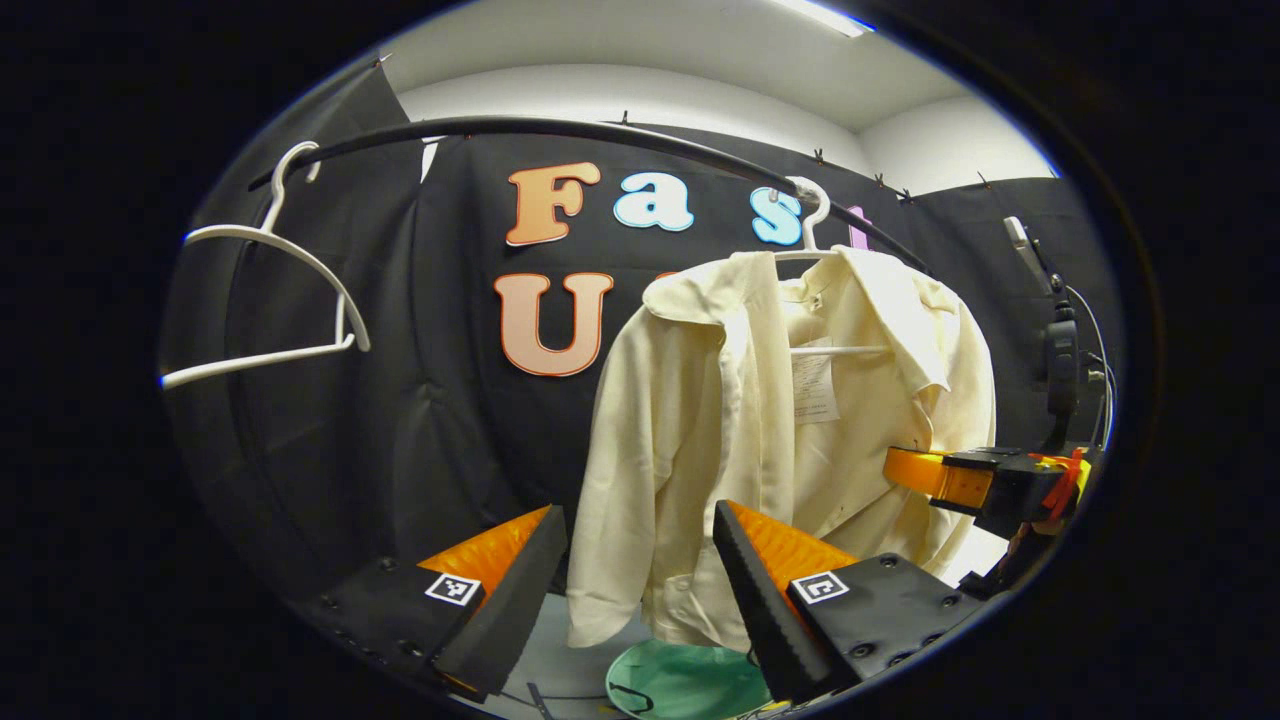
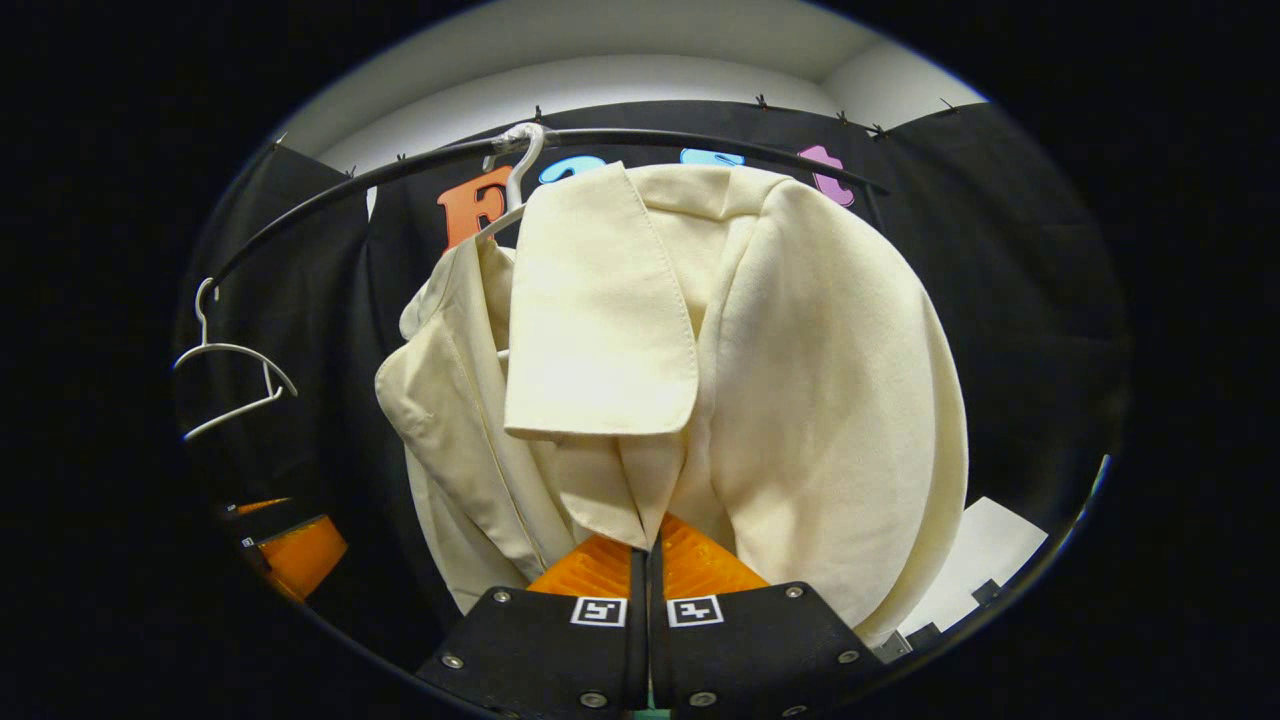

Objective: Grasp the clothes on the hanger with both hands and then place them into the laundry hamper below.

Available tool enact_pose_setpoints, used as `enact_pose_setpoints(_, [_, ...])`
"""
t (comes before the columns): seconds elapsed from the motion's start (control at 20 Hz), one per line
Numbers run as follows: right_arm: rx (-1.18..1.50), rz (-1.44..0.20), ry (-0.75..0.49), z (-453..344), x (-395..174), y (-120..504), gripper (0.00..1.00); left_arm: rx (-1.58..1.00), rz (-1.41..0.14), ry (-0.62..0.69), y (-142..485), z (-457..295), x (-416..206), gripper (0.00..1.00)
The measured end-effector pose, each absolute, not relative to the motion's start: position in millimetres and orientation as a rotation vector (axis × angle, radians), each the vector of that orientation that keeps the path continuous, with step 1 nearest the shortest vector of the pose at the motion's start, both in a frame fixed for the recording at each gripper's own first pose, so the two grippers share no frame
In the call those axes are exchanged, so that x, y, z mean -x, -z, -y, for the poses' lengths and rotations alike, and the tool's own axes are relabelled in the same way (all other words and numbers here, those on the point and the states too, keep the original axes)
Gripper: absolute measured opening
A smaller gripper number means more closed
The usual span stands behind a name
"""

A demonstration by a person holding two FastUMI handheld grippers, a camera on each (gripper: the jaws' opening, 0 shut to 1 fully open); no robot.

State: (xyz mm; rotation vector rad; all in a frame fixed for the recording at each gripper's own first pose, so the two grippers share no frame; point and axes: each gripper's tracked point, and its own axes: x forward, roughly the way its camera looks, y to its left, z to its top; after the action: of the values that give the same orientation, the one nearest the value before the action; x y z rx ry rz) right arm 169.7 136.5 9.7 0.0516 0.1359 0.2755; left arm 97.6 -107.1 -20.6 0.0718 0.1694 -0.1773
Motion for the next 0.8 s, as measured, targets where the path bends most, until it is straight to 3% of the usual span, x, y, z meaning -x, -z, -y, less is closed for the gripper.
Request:
enact_pose_setpoints(0.5, [-0.079, -0.111, -0.303, -94, -157, -32, 0.01, -0.048, -0.167, 0.276, 25, 192, -147, 1.0])
enact_pose_setpoints(0.55, [-0.08, -0.108, -0.305, -90, -156, -33, 0.0, -0.047, -0.161, 0.279, 24, 199, -154, 1.0])
enact_pose_setpoints(0.6, [-0.082, -0.107, -0.309, -87, -154, -35, 0.0, -0.047, -0.152, 0.28, 22, 206, -160, 0.94])
enact_pose_setpoints(0.75, [-0.089, -0.098, -0.32, -78, -149, -40, 0.0, -0.067, -0.13, 0.247, 17, 211, -182, 1.0])
enact_pose_setpoints(0.8, [-0.09, -0.093, -0.323, -76, -148, -42, 0.0, -0.074, -0.126, 0.233, 17, 211, -189, 0.97])
